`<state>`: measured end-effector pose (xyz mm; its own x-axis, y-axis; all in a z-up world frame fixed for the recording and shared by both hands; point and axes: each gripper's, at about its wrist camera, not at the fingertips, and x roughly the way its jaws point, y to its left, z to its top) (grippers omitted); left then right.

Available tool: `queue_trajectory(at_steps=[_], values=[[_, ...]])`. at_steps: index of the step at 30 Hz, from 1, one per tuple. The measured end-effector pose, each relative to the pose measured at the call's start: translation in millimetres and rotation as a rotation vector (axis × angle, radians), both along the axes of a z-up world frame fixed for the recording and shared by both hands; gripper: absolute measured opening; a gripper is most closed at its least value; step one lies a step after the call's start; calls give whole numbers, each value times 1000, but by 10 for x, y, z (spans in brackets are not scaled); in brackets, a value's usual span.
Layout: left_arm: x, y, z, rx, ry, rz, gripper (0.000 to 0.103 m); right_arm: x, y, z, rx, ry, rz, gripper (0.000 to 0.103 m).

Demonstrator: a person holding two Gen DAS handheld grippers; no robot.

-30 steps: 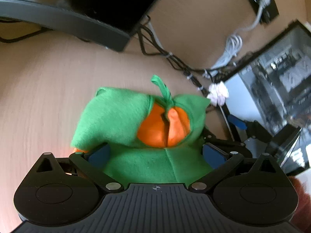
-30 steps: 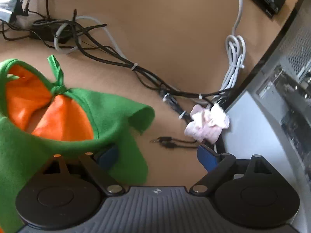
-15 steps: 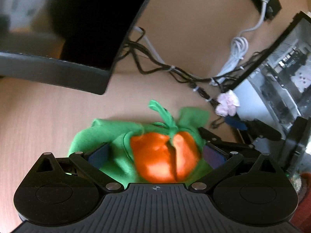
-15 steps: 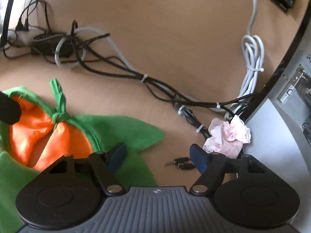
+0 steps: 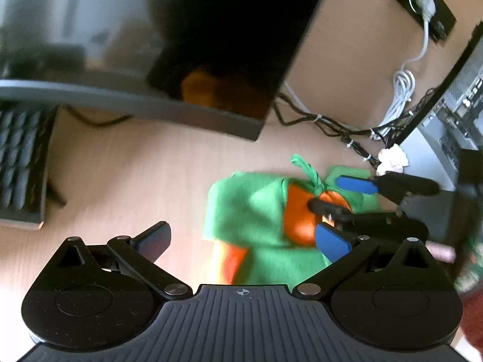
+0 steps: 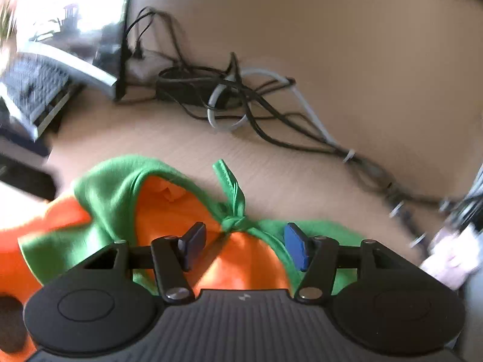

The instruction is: Fold clothes

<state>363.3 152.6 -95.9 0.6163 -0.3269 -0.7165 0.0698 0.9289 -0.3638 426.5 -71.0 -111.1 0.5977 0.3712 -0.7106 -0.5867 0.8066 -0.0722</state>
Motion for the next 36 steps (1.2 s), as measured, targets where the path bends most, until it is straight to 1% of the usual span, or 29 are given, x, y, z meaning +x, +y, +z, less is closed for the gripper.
queue_trajectory(at_steps=[2, 4, 5, 7, 9, 10, 12, 13, 15, 16, 17, 19, 21, 22, 23, 26, 27, 29, 31, 34, 36], values=[[-72, 51, 8, -36, -6, -30, 103, 68, -172, 61, 78, 35, -54, 67], [-84, 17, 0, -61, -30, -69, 103, 91, -360, 92, 109, 52, -109, 68], [-55, -27, -12, -63, -42, -87, 103, 114, -440, 80, 105, 58, -134, 68], [75, -138, -84, -44, -49, -108, 103, 164, -533, 14, 80, 86, -151, 68], [214, -201, -166, -16, -20, -80, 103, 196, -574, -62, 72, 111, -146, 69], [250, -210, -187, -18, -5, -62, 103, 207, -575, -92, 71, 111, -144, 74], [243, -178, -188, -35, 12, -53, 103, 274, -543, -143, 84, 109, -143, 81], [216, -170, -165, -32, 12, -54, 103, 316, -515, -167, 96, 112, -147, 81], [164, -136, -126, -1, 8, -46, 103, 391, -456, -202, 126, 122, -154, 81], [151, -110, -112, 11, 9, -35, 103, 417, -433, -208, 142, 124, -155, 79], [140, -82, -99, 14, 12, -23, 103, 422, -400, -205, 158, 124, -137, 75], [116, -20, -70, 1, 18, 8, 103, 392, -316, -179, 179, 123, -79, 34], [60, 43, -21, -18, 9, 21, 103, 266, -256, -65, 154, 82, -42, 19], [32, 71, 9, -28, 2, 22, 103, 172, -269, 37, 162, 62, -33, 16], [6, 95, 43, -38, -5, 18, 103, 62, -307, 164, 184, 44, -26, 16], [-74, 167, 146, -70, -27, 9, 103, -327, -531, 525, 285, 21, 21, 14], [-100, 191, 182, -76, -34, 4, 103, -474, -598, 614, 304, 17, 39, 14], [-129, 208, 255, -86, -43, -9, 103, -771, -733, 699, 335, 43, 64, 14], [-148, 210, 325, -100, -50, -24, 103, -1019, -845, 659, 330, 84, 78, 14], [-146, 102, 364, -110, -53, -62, 103, -1315, -913, 385, 264, 165, 37, 14], [-180, -1, 273, -74, -30, -97, 103, -1433, -957, 209, 238, 208, -19, 14]])
